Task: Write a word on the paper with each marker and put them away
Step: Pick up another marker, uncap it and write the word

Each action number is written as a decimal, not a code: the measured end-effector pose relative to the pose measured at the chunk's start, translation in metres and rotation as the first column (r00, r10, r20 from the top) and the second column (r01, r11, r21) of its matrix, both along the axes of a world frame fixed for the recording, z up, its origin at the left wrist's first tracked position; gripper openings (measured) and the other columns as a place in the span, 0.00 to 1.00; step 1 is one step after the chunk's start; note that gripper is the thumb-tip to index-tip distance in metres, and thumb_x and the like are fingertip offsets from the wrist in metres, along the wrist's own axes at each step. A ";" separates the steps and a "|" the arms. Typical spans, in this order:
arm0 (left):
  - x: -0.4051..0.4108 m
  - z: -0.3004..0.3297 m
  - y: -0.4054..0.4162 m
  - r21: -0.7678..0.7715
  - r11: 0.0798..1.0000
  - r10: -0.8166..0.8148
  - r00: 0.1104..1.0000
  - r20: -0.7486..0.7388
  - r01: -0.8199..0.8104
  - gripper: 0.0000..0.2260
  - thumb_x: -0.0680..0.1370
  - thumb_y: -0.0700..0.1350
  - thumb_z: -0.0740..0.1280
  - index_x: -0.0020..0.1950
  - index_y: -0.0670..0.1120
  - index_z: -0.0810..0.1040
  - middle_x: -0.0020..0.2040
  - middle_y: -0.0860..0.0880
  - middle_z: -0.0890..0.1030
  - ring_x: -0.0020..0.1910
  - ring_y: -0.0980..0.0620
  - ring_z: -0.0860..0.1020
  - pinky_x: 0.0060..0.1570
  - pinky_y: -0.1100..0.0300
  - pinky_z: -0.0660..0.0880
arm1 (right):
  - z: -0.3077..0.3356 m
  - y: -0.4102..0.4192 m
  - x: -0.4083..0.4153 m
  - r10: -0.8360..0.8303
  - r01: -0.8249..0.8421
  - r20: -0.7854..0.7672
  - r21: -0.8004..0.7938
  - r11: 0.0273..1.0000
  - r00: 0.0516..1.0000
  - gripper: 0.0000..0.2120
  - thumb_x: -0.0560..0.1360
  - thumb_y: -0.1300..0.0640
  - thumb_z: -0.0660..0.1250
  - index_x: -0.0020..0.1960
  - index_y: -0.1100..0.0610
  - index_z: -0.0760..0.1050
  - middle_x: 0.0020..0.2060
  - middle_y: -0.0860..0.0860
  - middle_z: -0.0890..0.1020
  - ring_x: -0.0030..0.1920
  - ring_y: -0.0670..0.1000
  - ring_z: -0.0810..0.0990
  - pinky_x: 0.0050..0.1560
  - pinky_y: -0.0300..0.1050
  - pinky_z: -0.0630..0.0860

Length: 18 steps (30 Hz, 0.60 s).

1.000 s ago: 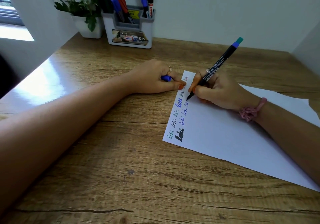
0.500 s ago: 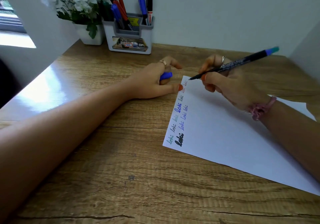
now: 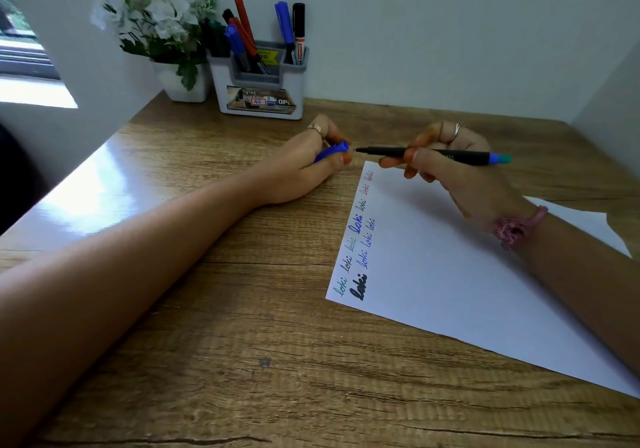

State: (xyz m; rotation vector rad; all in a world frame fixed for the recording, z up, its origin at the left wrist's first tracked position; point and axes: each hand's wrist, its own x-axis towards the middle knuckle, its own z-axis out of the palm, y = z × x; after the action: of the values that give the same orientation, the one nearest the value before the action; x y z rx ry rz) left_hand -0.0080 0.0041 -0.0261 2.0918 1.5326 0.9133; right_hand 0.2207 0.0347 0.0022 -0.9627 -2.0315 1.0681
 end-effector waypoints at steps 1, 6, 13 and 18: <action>0.000 0.000 0.000 0.004 1.000 -0.003 1.000 -0.010 0.004 0.07 0.80 0.48 0.60 0.56 0.49 0.67 0.40 0.57 0.73 0.37 0.67 0.73 0.36 0.76 0.68 | -0.001 0.000 0.000 -0.007 0.007 -0.010 0.001 1.000 1.000 0.06 0.76 0.54 0.66 0.44 0.55 0.77 0.40 0.53 0.81 0.36 0.42 0.77 0.42 0.36 0.73; 0.000 -0.001 0.001 0.036 0.999 -0.018 0.999 -0.052 0.020 0.06 0.79 0.48 0.62 0.54 0.50 0.67 0.43 0.60 0.71 0.39 0.73 0.70 0.37 0.79 0.65 | -0.006 0.005 -0.003 -0.026 0.026 -0.024 0.021 0.999 0.999 0.06 0.75 0.53 0.67 0.43 0.55 0.78 0.37 0.50 0.82 0.37 0.44 0.79 0.43 0.37 0.74; 0.000 -0.001 0.001 0.090 0.995 -0.045 0.995 -0.084 0.053 0.06 0.78 0.45 0.64 0.52 0.50 0.69 0.43 0.61 0.72 0.40 0.71 0.71 0.38 0.78 0.65 | -0.013 0.006 -0.010 0.064 -0.048 -0.214 0.077 0.996 0.975 0.08 0.66 0.59 0.75 0.44 0.54 0.81 0.36 0.45 0.84 0.38 0.46 0.80 0.41 0.36 0.74; -0.002 -0.002 0.002 0.142 0.989 -0.029 0.999 -0.013 0.031 0.07 0.78 0.45 0.65 0.53 0.47 0.71 0.41 0.60 0.72 0.38 0.70 0.71 0.38 0.76 0.66 | -0.011 0.008 -0.008 0.048 -0.035 -0.298 0.047 0.998 0.953 0.09 0.68 0.64 0.73 0.41 0.49 0.82 0.35 0.44 0.84 0.34 0.41 0.78 0.39 0.33 0.74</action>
State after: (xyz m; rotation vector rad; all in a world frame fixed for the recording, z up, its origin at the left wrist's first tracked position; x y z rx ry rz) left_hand -0.0099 0.0061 -0.0282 2.2150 1.4767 1.0290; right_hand 0.2129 0.0428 -0.0083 -0.6919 -1.8230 1.1156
